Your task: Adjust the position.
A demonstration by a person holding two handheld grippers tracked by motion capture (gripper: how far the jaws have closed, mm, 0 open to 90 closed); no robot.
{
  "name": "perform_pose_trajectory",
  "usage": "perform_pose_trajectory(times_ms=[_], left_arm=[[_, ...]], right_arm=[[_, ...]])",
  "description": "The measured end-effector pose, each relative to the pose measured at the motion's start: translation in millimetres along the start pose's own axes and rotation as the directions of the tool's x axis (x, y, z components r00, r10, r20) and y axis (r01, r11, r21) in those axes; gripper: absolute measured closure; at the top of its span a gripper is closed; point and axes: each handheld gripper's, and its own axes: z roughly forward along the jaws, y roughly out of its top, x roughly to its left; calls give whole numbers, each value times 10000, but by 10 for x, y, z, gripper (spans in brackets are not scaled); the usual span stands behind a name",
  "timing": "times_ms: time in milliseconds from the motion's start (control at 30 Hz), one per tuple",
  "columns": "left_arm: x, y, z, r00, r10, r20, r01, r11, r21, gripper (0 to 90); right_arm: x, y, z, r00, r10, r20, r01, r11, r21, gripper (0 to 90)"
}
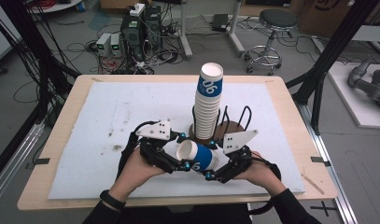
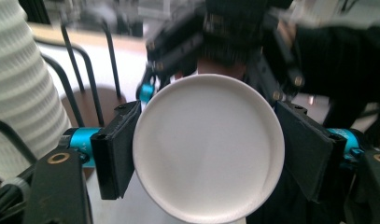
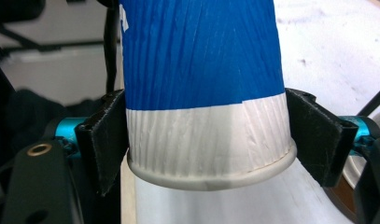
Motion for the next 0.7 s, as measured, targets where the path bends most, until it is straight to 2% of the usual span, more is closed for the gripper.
perform_pose_trajectory(times_ms=[100, 200, 300, 367, 467, 567, 600, 700], left_arm=[[-37, 32, 31, 9996, 275, -115, -266, 9966, 776, 254], [-49, 29, 77, 9988, 449, -195, -420, 9905, 1308, 277], [-27, 5, 87, 9988, 467, -122, -449, 9918, 1197, 285], [9, -16, 53, 9995, 303, 22, -303, 9961, 825, 287], [58, -57, -14, 9995, 155, 260, -152, 9998, -122, 288], [74, -82, -72, 9998, 43, 169, -25, 9941, -1086, 290], [84, -89, -90, 9998, 119, 163, -97, 9912, -1320, 291], [92, -110, -107, 9999, -18, 166, 50, 9812, -1928, 292]], right_arm=[[12, 20, -7, 9996, -294, 43, 291, 9978, 590, 202], [26, 34, -15, 9989, -466, -6, 465, 9945, 937, 200], [32, 34, -21, 9979, -628, 137, 610, 9925, 1055, 182], [18, 29, -44, 9985, -525, 184, 508, 9954, 806, 174], [-12, 29, -124, 10000, -99, -1, 99, 9999, 137, 168], [-55, 17, -215, 9989, 464, -19, -464, 9965, -697, 164], [-79, 8, -231, 9984, 557, -30, -557, 9932, -1021, 163], [-94, -8, -266, 9954, 956, -97, -958, 9805, -1718, 159]])
